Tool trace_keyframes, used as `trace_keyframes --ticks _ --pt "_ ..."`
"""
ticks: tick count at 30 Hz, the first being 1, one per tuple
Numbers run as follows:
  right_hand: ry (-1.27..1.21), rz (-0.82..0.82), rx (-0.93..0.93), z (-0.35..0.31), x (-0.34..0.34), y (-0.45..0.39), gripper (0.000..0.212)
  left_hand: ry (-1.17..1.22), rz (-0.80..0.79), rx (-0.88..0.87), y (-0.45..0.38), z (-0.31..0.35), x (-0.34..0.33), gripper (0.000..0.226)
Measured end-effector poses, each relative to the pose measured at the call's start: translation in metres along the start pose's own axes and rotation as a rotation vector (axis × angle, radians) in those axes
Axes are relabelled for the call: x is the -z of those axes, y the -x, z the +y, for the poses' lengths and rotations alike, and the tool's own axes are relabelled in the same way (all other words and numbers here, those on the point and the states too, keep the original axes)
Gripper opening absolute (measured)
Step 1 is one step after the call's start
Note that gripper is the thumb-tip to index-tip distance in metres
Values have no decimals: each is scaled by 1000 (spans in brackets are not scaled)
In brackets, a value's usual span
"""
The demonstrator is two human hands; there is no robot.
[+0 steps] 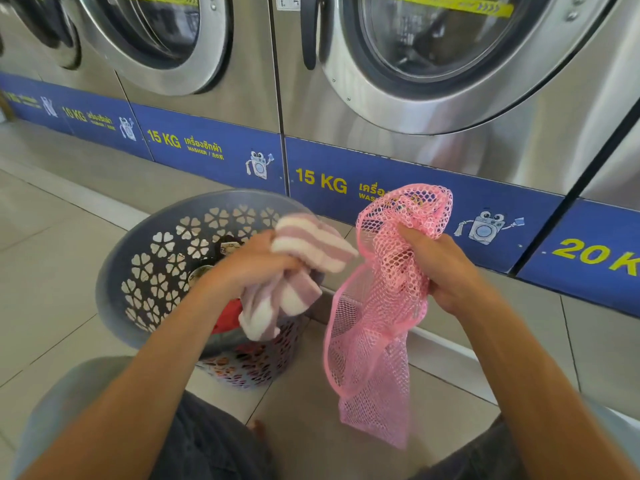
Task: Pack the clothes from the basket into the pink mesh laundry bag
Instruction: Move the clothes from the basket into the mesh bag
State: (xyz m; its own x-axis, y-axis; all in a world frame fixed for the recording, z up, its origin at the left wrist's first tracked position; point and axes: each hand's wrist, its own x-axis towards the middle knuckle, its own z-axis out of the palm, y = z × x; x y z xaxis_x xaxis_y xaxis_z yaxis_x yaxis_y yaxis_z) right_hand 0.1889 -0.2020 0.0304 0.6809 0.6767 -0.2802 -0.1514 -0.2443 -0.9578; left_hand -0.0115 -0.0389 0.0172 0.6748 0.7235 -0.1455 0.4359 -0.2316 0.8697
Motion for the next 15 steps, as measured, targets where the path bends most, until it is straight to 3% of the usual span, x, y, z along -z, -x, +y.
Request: trace_keyframes --ticks 3,7,12,15 --pt "2 -4 10 0 0 0 24 -274 -283 15 -1 -11 -6 38" --pt "1 -4 18 -1 1 1 17 -132 -404 142 4 -8 -10 46" --pt "16 -8 33 -2 3 1 12 -165 -115 172 0 -11 0 75" --pt "29 -13 38 -3 3 3 14 58 124 80 -1 -4 7 77"
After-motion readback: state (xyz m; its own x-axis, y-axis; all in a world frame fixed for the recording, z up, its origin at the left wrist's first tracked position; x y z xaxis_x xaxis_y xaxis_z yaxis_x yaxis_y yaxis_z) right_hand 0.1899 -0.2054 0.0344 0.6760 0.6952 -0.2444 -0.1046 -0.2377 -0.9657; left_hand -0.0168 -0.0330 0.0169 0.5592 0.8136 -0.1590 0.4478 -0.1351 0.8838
